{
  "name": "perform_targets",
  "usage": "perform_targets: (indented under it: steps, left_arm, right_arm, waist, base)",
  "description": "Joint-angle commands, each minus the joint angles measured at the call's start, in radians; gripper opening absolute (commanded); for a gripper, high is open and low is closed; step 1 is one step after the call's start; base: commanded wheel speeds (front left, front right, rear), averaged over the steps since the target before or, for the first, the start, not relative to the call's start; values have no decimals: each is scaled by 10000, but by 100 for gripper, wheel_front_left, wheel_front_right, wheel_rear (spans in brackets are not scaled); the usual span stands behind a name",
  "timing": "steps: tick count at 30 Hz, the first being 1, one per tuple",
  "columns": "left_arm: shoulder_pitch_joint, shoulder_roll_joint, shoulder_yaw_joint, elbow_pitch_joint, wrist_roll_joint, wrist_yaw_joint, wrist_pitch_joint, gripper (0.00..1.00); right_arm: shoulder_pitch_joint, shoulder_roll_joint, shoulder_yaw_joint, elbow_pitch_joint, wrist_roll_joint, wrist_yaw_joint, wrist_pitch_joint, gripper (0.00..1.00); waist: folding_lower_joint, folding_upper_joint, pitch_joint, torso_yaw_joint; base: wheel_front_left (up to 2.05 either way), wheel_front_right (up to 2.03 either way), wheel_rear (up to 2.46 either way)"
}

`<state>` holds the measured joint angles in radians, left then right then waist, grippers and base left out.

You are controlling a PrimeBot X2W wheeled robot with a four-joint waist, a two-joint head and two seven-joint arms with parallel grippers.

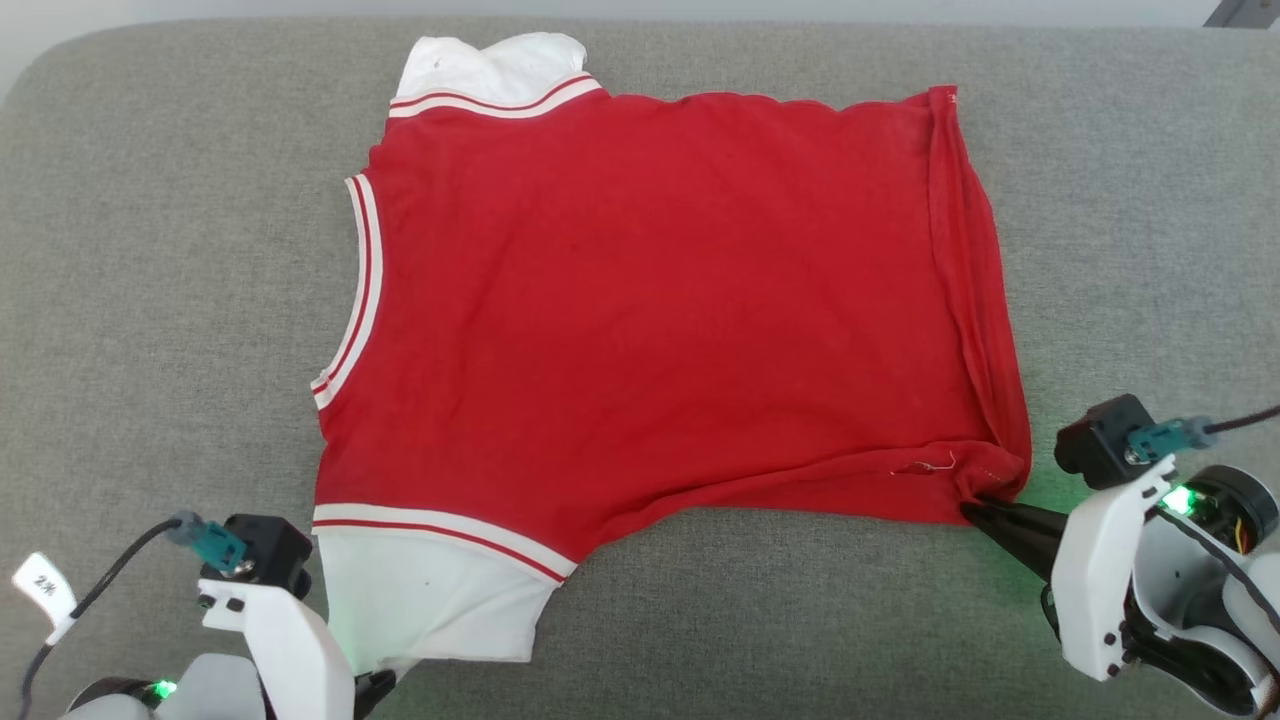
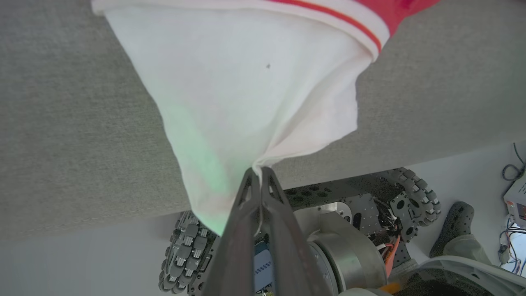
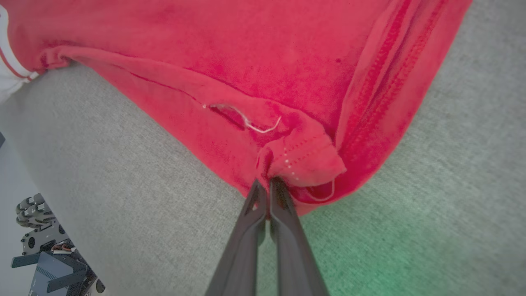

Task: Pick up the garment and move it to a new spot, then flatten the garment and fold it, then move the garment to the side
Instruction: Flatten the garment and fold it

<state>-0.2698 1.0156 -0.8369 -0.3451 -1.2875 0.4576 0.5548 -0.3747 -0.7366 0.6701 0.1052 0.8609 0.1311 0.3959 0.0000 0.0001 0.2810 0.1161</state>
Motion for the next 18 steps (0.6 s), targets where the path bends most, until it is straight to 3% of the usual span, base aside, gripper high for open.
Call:
perform_targets:
  steps: [1, 10, 15, 18]
  left_arm:
    - [120, 110, 41, -93, 13, 78, -41, 0]
    - [-955, 907, 950, -695, 595, 197, -350, 0]
    - [-2363, 1234, 1362, -551, 1408, -267, -95, 0]
    - [-3429, 1043, 1422, -49, 1962, -778, 134, 0]
  right_arm:
    - [199, -31, -96, -137, 50, -7, -13, 0]
    - [695, 366, -1520, -969, -176, -7, -241, 0]
    - [273, 771, -2382, -1286, -683, -7, -1, 0]
    - [-63, 1064, -2788, -1210, -1034, -7, 214, 0]
  waist:
    - [0, -1, 33, -1]
    - [0, -1, 93, -115]
    - [0, -1, 164, -259]
    - [0, -1, 283, -315]
  base:
    - [0, 0, 0]
    - [0, 0, 0]
    - [0, 0, 0]
    - [0, 0, 0]
